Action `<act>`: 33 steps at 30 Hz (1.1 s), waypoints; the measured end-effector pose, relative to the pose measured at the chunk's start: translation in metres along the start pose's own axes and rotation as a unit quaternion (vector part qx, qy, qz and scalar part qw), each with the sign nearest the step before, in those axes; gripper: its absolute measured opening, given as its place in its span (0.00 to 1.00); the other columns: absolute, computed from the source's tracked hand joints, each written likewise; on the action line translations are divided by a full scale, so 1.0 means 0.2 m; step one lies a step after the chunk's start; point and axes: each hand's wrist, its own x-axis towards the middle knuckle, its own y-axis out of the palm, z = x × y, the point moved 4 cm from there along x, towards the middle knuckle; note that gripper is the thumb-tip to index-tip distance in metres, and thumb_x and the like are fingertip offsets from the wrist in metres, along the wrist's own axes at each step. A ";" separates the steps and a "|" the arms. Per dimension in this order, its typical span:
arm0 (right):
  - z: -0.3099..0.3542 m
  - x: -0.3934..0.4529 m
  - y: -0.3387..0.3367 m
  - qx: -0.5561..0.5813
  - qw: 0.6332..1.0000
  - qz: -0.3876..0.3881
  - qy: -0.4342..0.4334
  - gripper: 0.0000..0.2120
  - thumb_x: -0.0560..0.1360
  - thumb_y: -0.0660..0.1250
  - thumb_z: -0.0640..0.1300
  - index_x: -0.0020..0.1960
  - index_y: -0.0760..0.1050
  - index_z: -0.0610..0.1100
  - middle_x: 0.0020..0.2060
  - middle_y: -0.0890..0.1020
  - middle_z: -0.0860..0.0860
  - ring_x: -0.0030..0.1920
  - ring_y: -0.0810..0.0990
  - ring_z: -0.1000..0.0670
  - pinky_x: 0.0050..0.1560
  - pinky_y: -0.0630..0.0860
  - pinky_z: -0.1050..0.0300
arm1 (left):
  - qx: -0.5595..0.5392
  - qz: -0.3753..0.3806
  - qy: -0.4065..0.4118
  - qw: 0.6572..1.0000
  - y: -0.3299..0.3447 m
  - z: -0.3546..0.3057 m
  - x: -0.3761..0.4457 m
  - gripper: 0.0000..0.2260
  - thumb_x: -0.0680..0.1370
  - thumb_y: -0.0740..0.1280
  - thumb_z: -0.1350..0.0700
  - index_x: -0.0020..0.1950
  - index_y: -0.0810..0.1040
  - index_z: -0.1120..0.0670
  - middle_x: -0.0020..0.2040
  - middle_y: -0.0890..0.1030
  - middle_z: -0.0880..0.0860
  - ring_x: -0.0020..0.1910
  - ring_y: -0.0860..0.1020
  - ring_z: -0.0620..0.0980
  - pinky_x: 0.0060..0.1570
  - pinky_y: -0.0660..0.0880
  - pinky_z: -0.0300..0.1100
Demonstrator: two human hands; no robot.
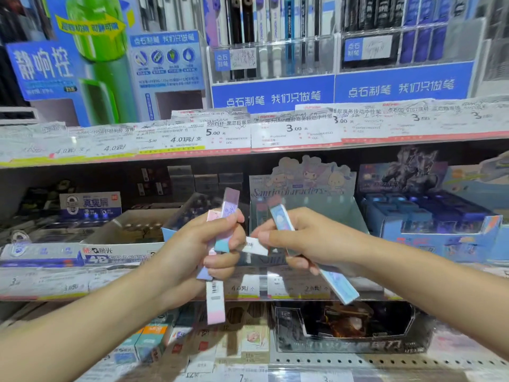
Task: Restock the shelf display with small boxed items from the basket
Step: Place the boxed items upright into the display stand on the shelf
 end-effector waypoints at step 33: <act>0.12 -0.12 -0.07 -0.310 0.881 -0.121 -0.337 0.20 0.76 0.60 0.53 0.57 0.77 0.39 0.37 0.82 0.55 0.38 0.79 0.61 0.40 0.71 0.72 | 0.183 -0.080 0.032 0.979 0.00 -0.09 0.01 0.15 0.77 0.63 0.60 0.31 0.68 0.53 0.24 0.58 0.48 0.20 0.56 0.42 0.19 0.53 0.32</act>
